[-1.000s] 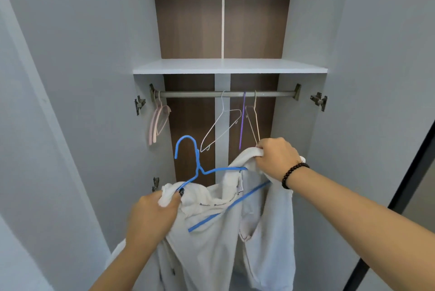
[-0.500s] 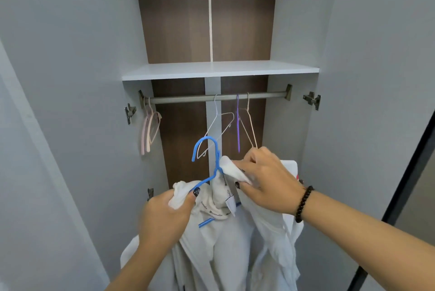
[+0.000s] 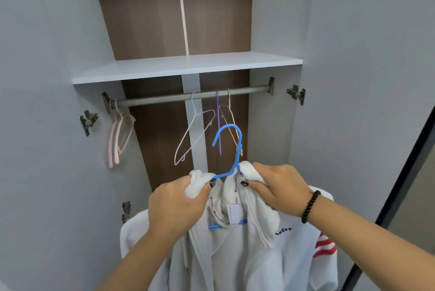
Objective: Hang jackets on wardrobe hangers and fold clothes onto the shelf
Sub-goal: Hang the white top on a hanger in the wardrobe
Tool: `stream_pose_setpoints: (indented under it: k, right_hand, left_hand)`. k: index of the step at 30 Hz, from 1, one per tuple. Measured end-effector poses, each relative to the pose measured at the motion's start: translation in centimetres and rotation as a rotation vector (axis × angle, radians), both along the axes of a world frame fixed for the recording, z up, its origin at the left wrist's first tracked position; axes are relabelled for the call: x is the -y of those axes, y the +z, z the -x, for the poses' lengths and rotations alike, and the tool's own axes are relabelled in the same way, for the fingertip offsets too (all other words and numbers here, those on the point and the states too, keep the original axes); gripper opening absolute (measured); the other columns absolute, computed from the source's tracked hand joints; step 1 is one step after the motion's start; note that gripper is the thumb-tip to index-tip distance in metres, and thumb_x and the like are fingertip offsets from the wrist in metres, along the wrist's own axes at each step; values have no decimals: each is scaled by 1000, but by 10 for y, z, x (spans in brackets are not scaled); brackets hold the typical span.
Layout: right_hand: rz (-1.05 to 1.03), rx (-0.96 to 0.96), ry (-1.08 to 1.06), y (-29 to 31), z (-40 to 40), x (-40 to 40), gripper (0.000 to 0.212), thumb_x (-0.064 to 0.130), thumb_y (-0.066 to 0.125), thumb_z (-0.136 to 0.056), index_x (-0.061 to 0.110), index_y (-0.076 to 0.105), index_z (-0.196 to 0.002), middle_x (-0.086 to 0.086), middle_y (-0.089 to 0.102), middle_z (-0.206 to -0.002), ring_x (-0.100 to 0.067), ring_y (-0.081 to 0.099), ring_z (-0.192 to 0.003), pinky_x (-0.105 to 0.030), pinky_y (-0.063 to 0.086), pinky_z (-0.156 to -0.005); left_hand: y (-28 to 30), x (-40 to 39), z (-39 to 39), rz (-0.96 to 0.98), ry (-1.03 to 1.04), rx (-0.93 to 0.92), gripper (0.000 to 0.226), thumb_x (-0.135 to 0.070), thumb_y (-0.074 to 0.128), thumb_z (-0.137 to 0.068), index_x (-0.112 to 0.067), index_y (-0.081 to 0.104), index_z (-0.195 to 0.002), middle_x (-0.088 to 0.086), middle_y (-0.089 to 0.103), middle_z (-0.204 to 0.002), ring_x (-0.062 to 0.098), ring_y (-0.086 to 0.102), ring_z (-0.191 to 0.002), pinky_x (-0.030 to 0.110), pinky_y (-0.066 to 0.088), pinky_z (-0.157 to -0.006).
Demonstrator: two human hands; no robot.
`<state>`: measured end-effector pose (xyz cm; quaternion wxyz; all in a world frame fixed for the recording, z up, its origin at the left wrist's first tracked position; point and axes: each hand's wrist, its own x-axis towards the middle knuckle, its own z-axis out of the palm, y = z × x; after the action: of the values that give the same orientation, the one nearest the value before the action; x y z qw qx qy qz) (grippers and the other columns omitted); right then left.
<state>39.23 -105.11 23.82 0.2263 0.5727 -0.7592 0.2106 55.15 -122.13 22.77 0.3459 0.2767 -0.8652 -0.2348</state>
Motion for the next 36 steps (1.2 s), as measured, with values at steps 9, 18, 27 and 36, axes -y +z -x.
stream_pose_setpoints:
  k: [9, 18, 27, 36]
  right_hand:
    - [-117, 349, -309, 23, 60, -56, 32, 54, 43, -93, 25, 52, -84, 10, 51, -61, -16, 49, -63, -34, 45, -62]
    - [15, 588, -497, 36, 137, -88, 41, 39, 54, -91, 20, 36, -60, 5, 41, -56, -14, 38, -53, -28, 29, -50]
    - [95, 701, -584, 24, 192, -79, 21, 31, 47, -91, 21, 47, -72, 5, 56, -71, -21, 55, -70, -30, 38, -55]
    - [173, 690, -626, 12, 241, -24, 11, 24, 47, -91, 20, 54, -83, 2, 58, -73, -23, 55, -72, -29, 38, -53]
  left_hand:
    - [11, -58, 134, -19, -285, -115, 60, -70, 36, -75, -16, 62, -78, -9, 59, -82, 16, 52, -86, 37, 43, -83]
    - [7, -117, 243, -498, -545, -152, 16, -36, 56, -95, -21, 61, -94, 2, 66, -88, 4, 59, -76, 23, 47, -66]
    - [4, -115, 301, -946, -694, -117, 27, -9, 53, -86, -14, 65, -110, 7, 71, -102, 17, 66, -95, 27, 51, -82]
    - [-13, -47, 350, -882, -724, -72, 39, -2, 61, -68, -14, 72, -103, 19, 69, -104, 29, 65, -95, 41, 50, -89]
